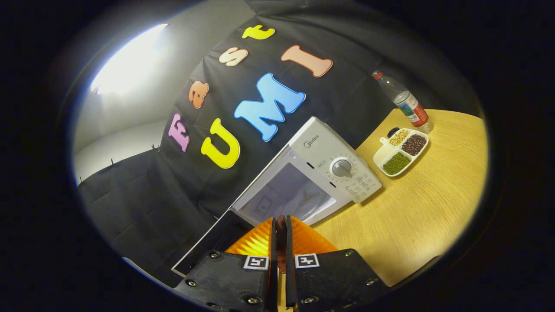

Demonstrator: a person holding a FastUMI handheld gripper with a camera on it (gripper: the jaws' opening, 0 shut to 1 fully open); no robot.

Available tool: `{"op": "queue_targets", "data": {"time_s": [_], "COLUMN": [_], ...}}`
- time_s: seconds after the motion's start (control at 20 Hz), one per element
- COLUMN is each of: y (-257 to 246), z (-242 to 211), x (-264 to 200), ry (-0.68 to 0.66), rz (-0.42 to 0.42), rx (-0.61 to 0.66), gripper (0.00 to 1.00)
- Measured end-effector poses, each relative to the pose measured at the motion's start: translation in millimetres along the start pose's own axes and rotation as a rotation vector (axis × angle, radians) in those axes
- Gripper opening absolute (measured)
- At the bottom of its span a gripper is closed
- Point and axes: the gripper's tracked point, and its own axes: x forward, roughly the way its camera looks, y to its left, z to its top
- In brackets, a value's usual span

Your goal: Open the microwave, put the food inside, and close the microwave door.

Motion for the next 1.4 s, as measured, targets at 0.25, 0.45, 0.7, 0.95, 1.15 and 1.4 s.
{"op": "queue_targets", "data": {"time_s": [0.25, 0.45, 0.7, 0.95, 1.15, 1.4], "y": [15.5, 19.0, 21.8, 17.0, 16.0, 2.0], "z": [-4.3, -11.5, -20.8, -32.3, -42.7, -43.3], "x": [53.8, 94.6, 142.1, 191.4, 222.6, 249.2], "ry": [-0.032, -0.048, -0.039, -0.027, -0.012, -0.090], "rz": [-0.003, -0.019, -0.032, -0.070, -0.099, -0.163], "rx": [-0.004, -0.012, 0.003, 0.010, -0.003, 0.023], "gripper": [0.08, 0.08, 0.07, 0.07, 0.08, 0.07]}}
